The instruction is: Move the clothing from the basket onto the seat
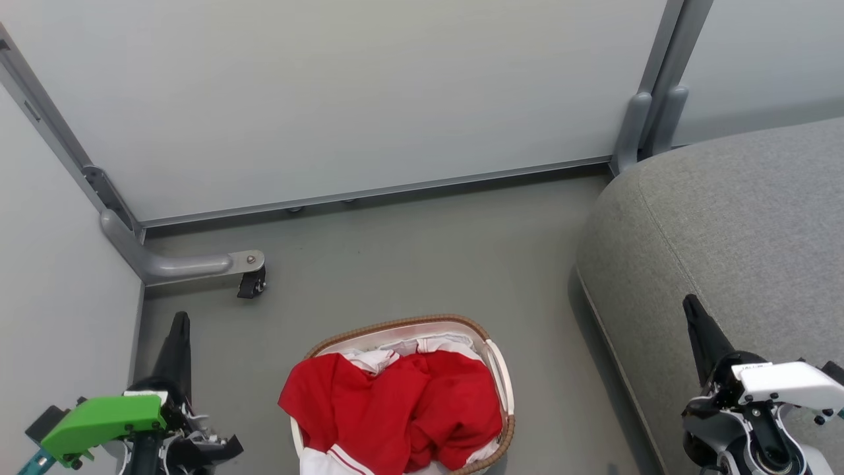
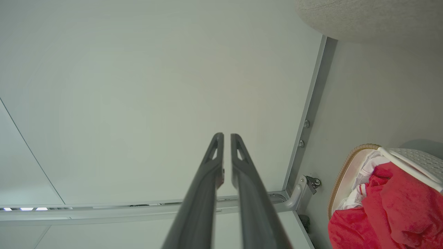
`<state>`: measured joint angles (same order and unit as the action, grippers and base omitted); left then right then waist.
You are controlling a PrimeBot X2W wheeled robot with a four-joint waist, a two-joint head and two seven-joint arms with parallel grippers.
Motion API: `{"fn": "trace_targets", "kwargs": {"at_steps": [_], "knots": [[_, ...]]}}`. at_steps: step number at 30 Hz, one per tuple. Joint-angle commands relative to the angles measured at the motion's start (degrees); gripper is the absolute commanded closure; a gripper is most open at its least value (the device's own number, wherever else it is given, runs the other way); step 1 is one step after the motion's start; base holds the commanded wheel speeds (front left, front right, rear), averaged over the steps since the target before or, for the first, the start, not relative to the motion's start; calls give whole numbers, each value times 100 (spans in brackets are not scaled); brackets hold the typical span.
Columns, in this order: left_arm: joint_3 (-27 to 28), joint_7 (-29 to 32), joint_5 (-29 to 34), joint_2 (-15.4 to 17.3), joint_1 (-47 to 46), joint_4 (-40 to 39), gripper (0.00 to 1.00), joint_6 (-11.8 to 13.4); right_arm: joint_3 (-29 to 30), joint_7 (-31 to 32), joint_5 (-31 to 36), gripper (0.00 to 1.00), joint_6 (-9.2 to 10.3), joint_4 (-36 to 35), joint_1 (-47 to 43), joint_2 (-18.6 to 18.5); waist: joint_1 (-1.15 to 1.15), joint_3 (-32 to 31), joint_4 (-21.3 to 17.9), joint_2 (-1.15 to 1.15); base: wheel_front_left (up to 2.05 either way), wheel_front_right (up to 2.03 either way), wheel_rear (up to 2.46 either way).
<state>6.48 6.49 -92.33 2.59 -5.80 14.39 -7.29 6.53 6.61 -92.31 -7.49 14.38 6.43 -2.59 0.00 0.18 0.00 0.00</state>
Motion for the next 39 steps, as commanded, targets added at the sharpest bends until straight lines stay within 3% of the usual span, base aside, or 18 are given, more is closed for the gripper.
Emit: {"fn": "trace_targets", "kwargs": {"at_steps": [1,8,25,39], "knots": [[-3,-2,0,-7,21,39,0,5,-3,0,0,0,1,31,-11,12,0,0,0,0,0,0,0],[-66,-163,257,33,9,170,0,5,-138,-159,257,0,1,66,16,-85,0,9,6,0,0,0,0],[-328,-609,2578,174,-142,262,0,17,-420,-612,2374,0,1,54,259,-290,0,33,42,0,0,0,0],[-673,-917,3985,346,-184,453,0,123,-639,-923,3794,0,0,200,389,-404,0,42,76,0,0,0,0]]}}
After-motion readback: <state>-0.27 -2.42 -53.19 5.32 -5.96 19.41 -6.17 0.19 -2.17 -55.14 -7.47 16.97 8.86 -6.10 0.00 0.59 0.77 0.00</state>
